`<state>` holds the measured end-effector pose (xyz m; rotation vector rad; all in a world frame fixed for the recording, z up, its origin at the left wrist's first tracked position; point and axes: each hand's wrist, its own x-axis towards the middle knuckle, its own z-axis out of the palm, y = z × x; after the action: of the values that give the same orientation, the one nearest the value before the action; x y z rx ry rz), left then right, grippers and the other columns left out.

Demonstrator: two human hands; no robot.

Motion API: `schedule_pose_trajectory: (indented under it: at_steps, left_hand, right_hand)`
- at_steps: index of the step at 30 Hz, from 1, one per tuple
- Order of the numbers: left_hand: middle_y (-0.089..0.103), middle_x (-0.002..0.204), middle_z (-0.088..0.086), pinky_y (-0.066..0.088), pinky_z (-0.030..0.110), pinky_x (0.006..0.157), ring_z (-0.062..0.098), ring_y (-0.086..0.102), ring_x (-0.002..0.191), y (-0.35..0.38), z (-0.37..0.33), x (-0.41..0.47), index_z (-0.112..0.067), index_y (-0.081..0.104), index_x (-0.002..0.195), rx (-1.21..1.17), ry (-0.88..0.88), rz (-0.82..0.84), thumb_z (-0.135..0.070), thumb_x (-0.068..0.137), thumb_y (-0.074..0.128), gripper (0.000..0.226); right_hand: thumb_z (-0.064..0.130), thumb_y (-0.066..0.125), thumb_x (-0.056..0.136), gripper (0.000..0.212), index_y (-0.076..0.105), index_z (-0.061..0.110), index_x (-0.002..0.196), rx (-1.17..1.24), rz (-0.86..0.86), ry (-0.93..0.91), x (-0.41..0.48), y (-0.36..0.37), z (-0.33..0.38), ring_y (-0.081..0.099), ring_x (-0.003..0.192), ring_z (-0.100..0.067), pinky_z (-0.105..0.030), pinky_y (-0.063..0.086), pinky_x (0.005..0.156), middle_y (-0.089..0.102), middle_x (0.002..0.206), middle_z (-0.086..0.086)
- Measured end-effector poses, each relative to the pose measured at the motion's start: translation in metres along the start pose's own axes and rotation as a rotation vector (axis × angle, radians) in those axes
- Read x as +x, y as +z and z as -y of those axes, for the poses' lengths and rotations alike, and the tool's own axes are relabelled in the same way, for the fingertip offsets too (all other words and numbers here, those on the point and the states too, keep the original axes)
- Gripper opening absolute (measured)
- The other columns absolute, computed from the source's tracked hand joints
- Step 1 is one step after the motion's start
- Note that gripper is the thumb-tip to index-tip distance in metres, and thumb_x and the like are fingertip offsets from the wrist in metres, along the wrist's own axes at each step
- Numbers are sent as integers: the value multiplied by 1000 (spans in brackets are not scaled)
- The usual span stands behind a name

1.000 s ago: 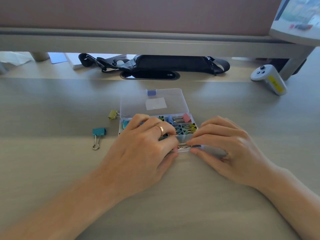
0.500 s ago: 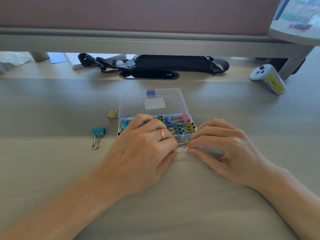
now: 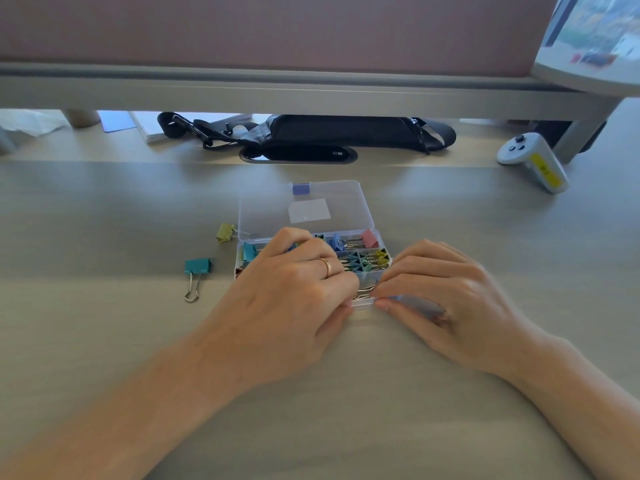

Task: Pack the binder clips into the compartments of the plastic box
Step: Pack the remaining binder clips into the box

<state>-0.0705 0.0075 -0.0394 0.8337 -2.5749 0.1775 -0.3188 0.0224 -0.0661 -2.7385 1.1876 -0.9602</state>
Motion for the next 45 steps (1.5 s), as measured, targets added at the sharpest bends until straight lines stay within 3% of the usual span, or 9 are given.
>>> schedule_pose_trajectory:
  at_steps: [6,10,16,20,31,36,38,41,45]
  left_hand:
    - [68,102,-14,39,29,97,8,60,103,-6,6,-3,-27,70,97,-149,-131,-8,-43,89,72,18]
    - [64,83,-16,42,16,74,4,58,83,-44,45,-4,-31,67,89,-274,-358,-75,-35,87,73,8]
    - [65,104,-26,54,31,83,-4,60,98,-85,122,-45,-56,65,96,-229,-569,458,-23,83,80,38]
    - [65,109,-28,54,29,87,-5,60,105,-79,114,-42,-58,65,102,-299,-532,540,-14,83,77,50]
    - [67,79,-29,54,28,69,-5,67,68,-70,123,-39,-45,71,83,-242,-654,437,-26,74,90,28]
    - [80,88,2,63,28,74,19,78,79,-77,71,-7,-21,75,92,-918,-630,-10,-18,65,84,28]
    - [80,92,3,62,25,72,21,79,82,-60,35,10,-14,74,96,-1072,-603,-16,-13,70,83,27]
    - [79,96,1,64,41,83,25,79,84,-28,1,28,-13,73,99,-1149,-640,-8,-7,81,82,21]
    - [80,89,1,61,61,76,30,77,85,-15,-11,39,-18,69,106,-1188,-662,-86,-14,88,77,20]
  right_hand:
    - [25,72,99,13,81,16,98,16,-9,34,-1,1,-1,65,97,-16,-34,54,87,74,103,9]
    - [26,73,98,11,79,17,100,33,-8,46,-1,1,-1,65,98,-12,-33,54,87,72,106,10]
    - [28,75,94,15,80,16,101,43,-56,65,2,1,3,65,95,-11,-32,56,84,72,105,8]
    - [28,78,92,14,80,18,101,54,-64,74,3,2,4,67,97,-12,-33,56,84,72,105,9]
    - [30,71,96,19,80,14,102,107,-155,138,3,1,4,66,95,-11,-22,51,86,72,103,6]
    - [24,76,92,22,75,16,113,187,-269,221,6,1,7,67,99,-12,-24,51,89,71,107,4]
    - [27,79,90,34,70,17,121,338,-291,256,13,2,14,70,103,-20,-34,56,91,72,112,4]
    - [22,84,85,42,65,18,122,641,-313,316,19,7,24,75,102,-25,-33,60,91,76,115,2]
    - [13,80,83,24,72,10,106,872,-390,444,20,4,23,79,91,-21,-27,61,83,81,101,-4]
